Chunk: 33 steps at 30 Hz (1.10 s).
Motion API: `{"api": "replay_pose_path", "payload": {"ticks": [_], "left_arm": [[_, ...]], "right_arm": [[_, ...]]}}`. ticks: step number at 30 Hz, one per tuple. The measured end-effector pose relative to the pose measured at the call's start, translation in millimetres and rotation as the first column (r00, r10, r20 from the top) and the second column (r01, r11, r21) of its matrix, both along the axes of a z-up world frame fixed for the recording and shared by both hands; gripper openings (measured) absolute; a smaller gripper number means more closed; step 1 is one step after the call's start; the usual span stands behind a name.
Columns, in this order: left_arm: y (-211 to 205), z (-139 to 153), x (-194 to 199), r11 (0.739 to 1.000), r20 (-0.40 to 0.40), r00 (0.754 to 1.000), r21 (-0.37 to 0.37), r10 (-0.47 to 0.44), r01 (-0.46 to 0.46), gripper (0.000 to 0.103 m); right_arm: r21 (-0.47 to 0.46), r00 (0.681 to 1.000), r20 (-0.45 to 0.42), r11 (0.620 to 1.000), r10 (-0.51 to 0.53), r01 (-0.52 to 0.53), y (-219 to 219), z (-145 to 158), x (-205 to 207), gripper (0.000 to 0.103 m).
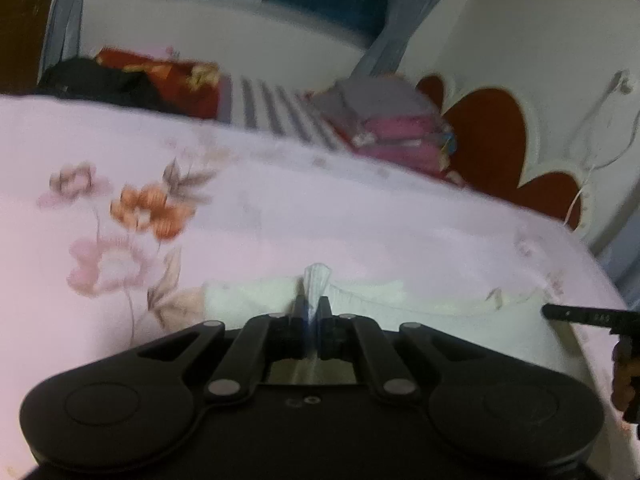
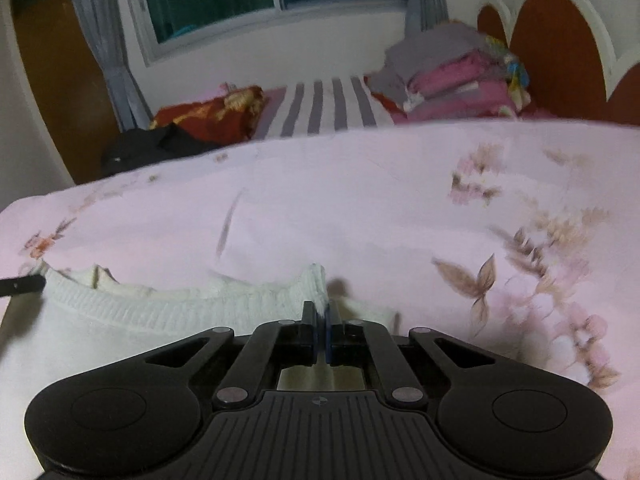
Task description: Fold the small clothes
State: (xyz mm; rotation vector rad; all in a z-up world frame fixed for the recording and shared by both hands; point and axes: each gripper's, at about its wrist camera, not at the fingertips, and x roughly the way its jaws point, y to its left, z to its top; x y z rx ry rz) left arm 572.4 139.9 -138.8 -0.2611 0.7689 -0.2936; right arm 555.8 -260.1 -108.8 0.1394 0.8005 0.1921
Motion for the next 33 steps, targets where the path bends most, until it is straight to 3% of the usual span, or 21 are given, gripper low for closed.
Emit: {"api": "replay_pose_path", "payload": {"ticks": [3, 5, 7, 8, 11, 14, 16, 18, 20, 22, 24, 26, 28, 31, 33], "left_arm": [[3, -6, -1, 1.000, -0.010, 1.000, -0.007, 0.000, 0.000, 0.007], [8, 0, -4, 1.000, -0.016, 1.000, -0.009, 0.024, -0.024, 0.022], [1, 23, -19, 0.997, 0.083, 0.996, 0.064, 0.044, -0.049, 0.034], [-9, 34, -27, 0.996, 0.139, 0.990, 0.079, 0.026, -0.038, 0.043], [-54, 44, -28, 0.993, 0.155, 0.983, 0.089, -0.094, 0.081, 0.063], [-92, 35, -27, 0.985, 0.113, 0.981, 0.099, -0.156, 0.145, 0.059], [-93, 25, -30, 0.984, 0.075, 0.985, 0.097, -0.156, 0.149, 0.057], [-81, 15, -34, 0.979, 0.053, 0.989, 0.153, -0.142, 0.132, 0.057], [-60, 4, -38, 0.967, 0.038, 0.994, 0.239, -0.104, 0.093, 0.055], [-37, 2, -40, 0.972, 0.046, 0.995, 0.224, -0.085, 0.073, 0.055], [-33, 6, -42, 0.970, 0.040, 0.996, 0.234, -0.077, 0.065, 0.050], [-42, 21, -50, 0.971, 0.078, 0.994, 0.233, -0.073, 0.053, 0.050], [-62, 35, -64, 0.976, 0.138, 0.984, 0.199, -0.116, 0.087, 0.052], [-98, 39, -80, 0.971, 0.148, 0.975, 0.197, -0.167, 0.136, 0.052], [-117, 34, -90, 0.966, 0.131, 0.972, 0.196, -0.198, 0.170, 0.052]], "right_arm": [[-0.008, 1.000, -0.027, 1.000, -0.013, 0.013, -1, -12, 4, 0.003], [0.006, 0.999, -0.035, 0.999, -0.037, 0.037, -4, -8, 5, 0.005], [-0.040, 0.996, 0.041, 0.996, -0.078, 0.079, -3, 8, -6, 0.031], [-0.031, 0.992, 0.103, 0.997, -0.072, 0.076, 1, 18, -15, 0.050], [-0.026, 0.991, 0.115, 0.998, 0.062, -0.059, 38, 23, -16, 0.052], [-0.029, 0.977, 0.048, 0.978, 0.208, -0.207, 85, 10, -10, 0.052], [-0.060, 0.969, 0.027, 0.968, 0.247, -0.245, 103, 0, -12, 0.052], [-0.084, 0.962, 0.038, 0.960, 0.270, -0.266, 101, -3, -19, 0.052], [-0.103, 0.973, 0.057, 0.970, 0.225, -0.218, 81, -2, -24, 0.052], [-0.134, 0.998, 0.040, 0.990, 0.046, -0.040, 38, -7, -18, 0.052], [-0.073, 0.998, 0.012, 0.995, -0.067, 0.068, -1, -14, -19, 0.052], [-0.013, 0.996, -0.008, 0.996, -0.089, 0.089, -16, -14, -25, 0.052], [-0.039, 0.996, 0.059, 0.997, -0.068, 0.070, -6, -2, -39, 0.052], [-0.083, 0.990, 0.136, 0.996, 0.035, -0.024, 32, 15, -60, 0.052], [-0.071, 0.985, 0.116, 0.991, 0.125, -0.117, 63, 13, -65, 0.052]]}}
